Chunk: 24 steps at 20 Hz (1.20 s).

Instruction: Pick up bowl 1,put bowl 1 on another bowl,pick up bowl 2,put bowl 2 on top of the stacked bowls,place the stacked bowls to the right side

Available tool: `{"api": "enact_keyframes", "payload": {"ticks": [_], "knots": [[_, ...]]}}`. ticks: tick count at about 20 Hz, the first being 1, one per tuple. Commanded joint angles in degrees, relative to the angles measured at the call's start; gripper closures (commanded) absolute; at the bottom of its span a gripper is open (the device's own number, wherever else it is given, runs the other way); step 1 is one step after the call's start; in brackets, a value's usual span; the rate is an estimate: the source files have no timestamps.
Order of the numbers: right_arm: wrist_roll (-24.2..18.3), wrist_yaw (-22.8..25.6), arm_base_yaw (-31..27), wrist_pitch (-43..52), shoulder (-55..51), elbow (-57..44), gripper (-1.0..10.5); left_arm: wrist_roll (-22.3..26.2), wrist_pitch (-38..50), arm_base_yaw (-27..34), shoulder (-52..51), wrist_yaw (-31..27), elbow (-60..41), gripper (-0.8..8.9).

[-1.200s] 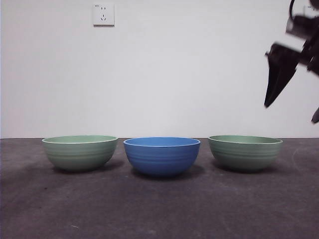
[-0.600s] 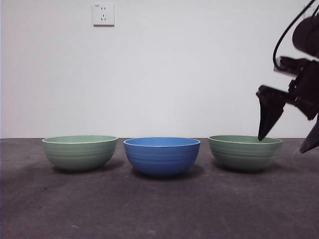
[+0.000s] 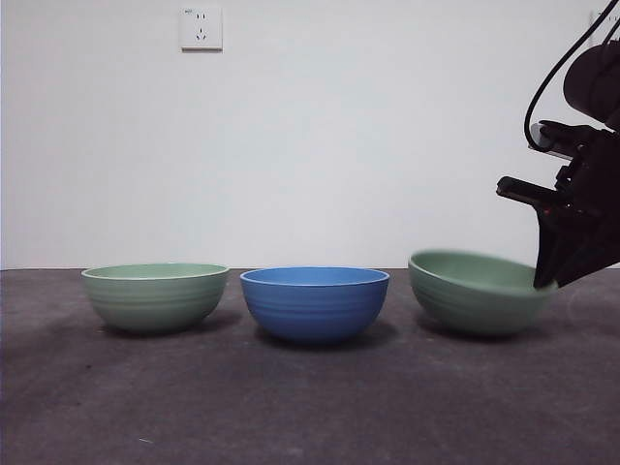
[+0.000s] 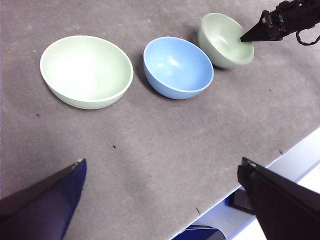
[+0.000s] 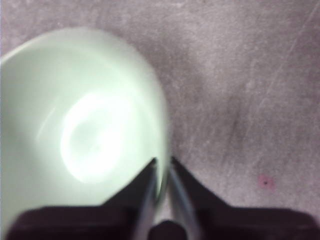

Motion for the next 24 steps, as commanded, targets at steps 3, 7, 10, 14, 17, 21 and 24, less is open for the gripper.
{"api": "enact_keyframes", "payload": {"ticks": [3,7,10,14,17,21,24], "knots": [[0.92,0.07,0.17,0.87,0.44,0.04,9.6,0.37,0.26,0.04,-0.04,-0.09,0.20,0.95],[1.38,-0.31,0.35,0.92,-3.34,0.26,9.6,0.37,0.28,0.04,-0.04,-0.09,0.20,0.94],[1.42,-0.42,2.43,-0.66,-8.66,1.18,9.6,0.39,0.33,0.04,-0.04,-0.09,0.20,0.95],[-0.74,-0.33,8.31,-10.29,-10.05,8.31,9.6,0.39,0.39,0.04,-0.04,-0.11,0.20,0.95],[-0.72,0.15,13.94,-10.78,-9.44,12.92,9.6,0.39,0.39,-0.04,-0.04,-0.11,0.20,0.95],[-0.70,2.86,19.28,-11.08,-3.82,18.21,9.6,0.39,0.37,-1.25,-0.04,-0.17,0.20,0.95],[-0.66,3.13,21.20,-11.39,2.93,21.84,9.6,0.39,0.33,-2.05,-0.04,-0.26,0.20,0.95]]}}
